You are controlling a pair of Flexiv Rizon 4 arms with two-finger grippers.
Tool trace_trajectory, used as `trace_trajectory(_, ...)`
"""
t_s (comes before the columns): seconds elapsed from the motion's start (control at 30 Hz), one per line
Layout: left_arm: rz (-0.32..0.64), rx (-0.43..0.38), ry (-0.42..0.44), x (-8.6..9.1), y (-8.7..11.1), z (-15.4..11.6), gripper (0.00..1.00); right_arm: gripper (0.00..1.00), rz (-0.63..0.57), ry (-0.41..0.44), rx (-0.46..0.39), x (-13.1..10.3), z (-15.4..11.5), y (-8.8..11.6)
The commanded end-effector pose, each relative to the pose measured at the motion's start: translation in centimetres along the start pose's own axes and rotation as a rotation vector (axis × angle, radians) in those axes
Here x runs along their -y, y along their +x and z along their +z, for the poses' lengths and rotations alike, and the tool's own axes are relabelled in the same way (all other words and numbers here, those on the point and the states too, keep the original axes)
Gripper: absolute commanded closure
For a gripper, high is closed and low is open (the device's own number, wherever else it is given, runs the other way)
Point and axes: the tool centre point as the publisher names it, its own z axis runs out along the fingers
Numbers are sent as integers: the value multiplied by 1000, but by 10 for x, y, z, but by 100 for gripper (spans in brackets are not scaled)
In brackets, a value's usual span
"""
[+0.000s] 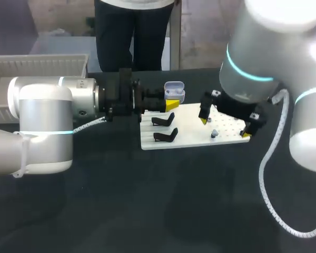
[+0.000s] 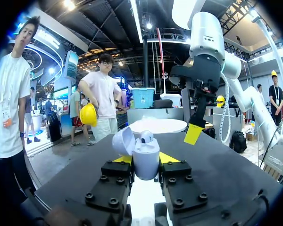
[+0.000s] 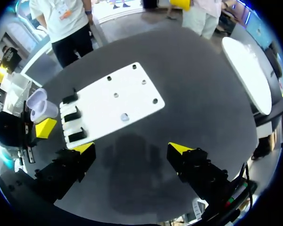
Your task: Pick up each earbud case from the left stands, insert the matching earbuds, close the lid, and place the case in the box.
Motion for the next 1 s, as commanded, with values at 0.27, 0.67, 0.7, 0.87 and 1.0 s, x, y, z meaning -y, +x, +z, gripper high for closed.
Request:
trace_trajectory(0.27, 5, 5, -8, 2, 1, 0, 100, 0, -7, -16, 87, -3, 81, -5)
trace_trajectory(0.67, 5, 5, -8, 2, 1, 0, 100, 0, -17, -22, 104, -10, 106, -18)
trace_trajectory(0.7, 5, 5, -8, 2, 1, 0, 100, 0, -19, -14, 101, -11, 106, -19)
trace_trajectory(0.87, 5, 5, -8, 2, 1, 0, 100, 0, -9, -24, 90, -11, 106, -24)
trace_trajectory(1.0, 5, 5, -8, 2, 1, 0, 100, 0, -14, -27, 87, -11, 105, -26)
